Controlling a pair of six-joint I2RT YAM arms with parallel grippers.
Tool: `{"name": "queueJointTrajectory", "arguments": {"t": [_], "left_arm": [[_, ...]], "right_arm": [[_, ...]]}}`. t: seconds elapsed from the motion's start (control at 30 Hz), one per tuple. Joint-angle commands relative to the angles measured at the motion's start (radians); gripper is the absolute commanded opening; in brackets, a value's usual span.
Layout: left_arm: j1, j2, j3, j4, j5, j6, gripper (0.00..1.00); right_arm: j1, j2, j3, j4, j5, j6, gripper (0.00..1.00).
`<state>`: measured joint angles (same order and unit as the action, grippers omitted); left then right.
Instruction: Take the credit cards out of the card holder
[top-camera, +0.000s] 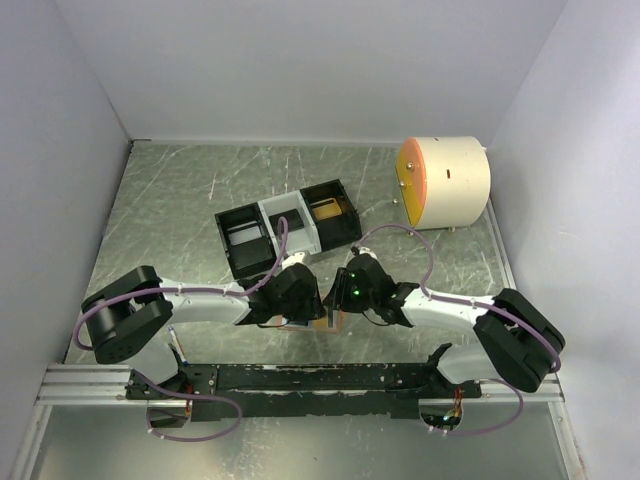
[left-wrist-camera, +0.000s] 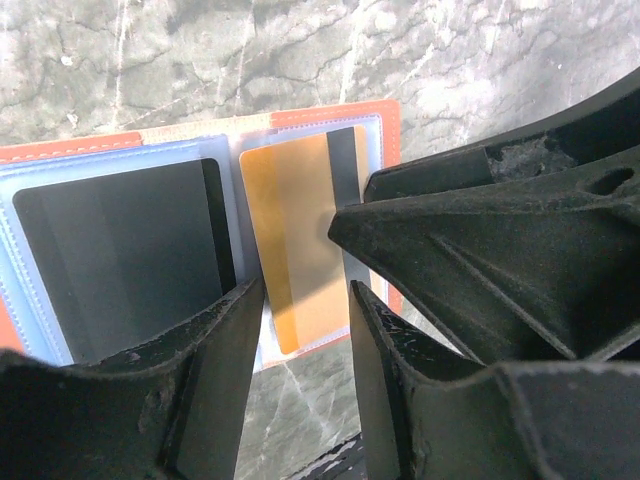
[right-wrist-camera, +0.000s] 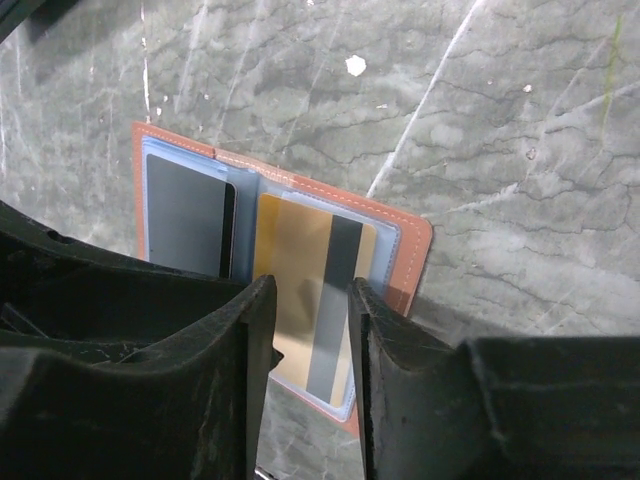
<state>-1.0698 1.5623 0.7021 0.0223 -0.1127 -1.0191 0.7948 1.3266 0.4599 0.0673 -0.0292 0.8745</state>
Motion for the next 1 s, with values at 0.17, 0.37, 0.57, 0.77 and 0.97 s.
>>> {"name": "queueJointTrajectory", "arguments": {"t": [0.17, 0.37, 0.57, 0.77, 0.97], "left_arm": [[-0.004, 0.016, -0.026, -0.071, -0.061, -0.071, 0.49], [-0.005, -0.009, -0.062, -0.066, -0.082, -0.115, 0.49], [-0.005, -0.031, -0.077, -0.068, -0.093, -0.128, 0.50], [-0.004, 0.009, -0.085, -0.004, -0.057, -0.161, 0.41], [-0.004, 0.007, -0.099, 0.033, -0.059, -0.196, 0.34]], "right_arm": [[-0.003, 0.032, -0.081, -0.068, 0.018, 0.000, 0.28], [-0.002, 0.032, -0.102, -0.062, 0.020, 0.013, 0.28], [-0.004, 0.037, -0.113, -0.056, 0.018, 0.023, 0.25], [-0.004, 0.039, -0.125, -0.032, 0.012, 0.037, 0.24], [-0.004, 0.031, -0.142, 0.003, -0.012, 0.060, 0.24]]}}
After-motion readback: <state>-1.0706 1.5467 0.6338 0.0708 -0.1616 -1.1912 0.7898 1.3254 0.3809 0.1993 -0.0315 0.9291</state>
